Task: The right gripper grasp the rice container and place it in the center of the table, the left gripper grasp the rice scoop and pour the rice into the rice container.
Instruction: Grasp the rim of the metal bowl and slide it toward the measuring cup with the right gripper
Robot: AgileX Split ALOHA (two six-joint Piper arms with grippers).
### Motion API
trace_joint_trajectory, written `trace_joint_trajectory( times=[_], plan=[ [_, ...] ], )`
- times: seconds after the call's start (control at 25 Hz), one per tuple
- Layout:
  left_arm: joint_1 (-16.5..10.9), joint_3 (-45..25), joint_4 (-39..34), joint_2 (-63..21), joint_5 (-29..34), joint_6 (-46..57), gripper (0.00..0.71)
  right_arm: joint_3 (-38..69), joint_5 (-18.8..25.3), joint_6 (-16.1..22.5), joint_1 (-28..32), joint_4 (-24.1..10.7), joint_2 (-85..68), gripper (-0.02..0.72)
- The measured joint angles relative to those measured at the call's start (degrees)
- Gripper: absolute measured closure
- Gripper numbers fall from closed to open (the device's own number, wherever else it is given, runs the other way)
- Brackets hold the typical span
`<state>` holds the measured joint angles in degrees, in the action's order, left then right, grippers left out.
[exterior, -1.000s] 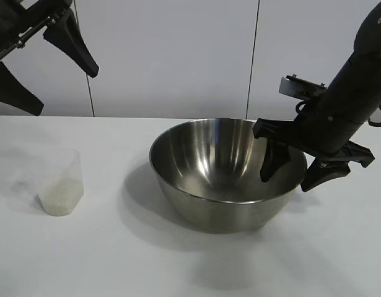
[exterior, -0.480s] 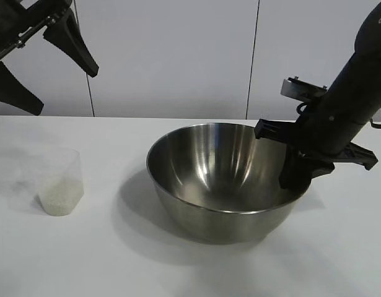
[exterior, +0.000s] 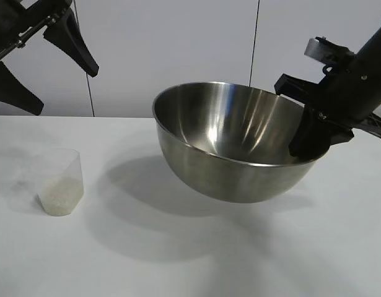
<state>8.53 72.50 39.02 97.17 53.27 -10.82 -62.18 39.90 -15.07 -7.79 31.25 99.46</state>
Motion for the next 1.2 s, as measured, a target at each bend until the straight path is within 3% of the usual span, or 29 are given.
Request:
trace_joint_trajectory(
  times=[0.16,0.36,0.8,1.0,1.08,1.2],
  plan=[
    [0.00,0.00,0.00,0.00,0.00,0.00,0.041,-0.02,-0.34,-0.40,-5.71,-0.59,0.41,0.692],
    [0.00,0.00,0.00,0.00,0.00,0.00,0.041,-0.17,-5.15,1.77,-11.49,-3.92,2.83,0.692],
    [0.00,0.00,0.06,0.00,-0.16,0.00,0.041,-5.64,-6.70,7.13,-14.48,-9.87,10.83,0.692],
    [0.00,0.00,0.06,0.00,-0.33,0.00,0.041,-5.76,-6.75,7.56,-14.48,-12.59,10.83,0.687],
    [0.00,0.00,0.06,0.00,-0.47,0.00,0.041,-5.76,-6.71,7.56,-14.48,-12.85,10.83,0.645],
    [0.00,0.00,0.06,0.00,-0.60,0.00,0.041,-5.95,-6.76,7.56,-14.48,-12.58,10.76,0.475]
  ],
)
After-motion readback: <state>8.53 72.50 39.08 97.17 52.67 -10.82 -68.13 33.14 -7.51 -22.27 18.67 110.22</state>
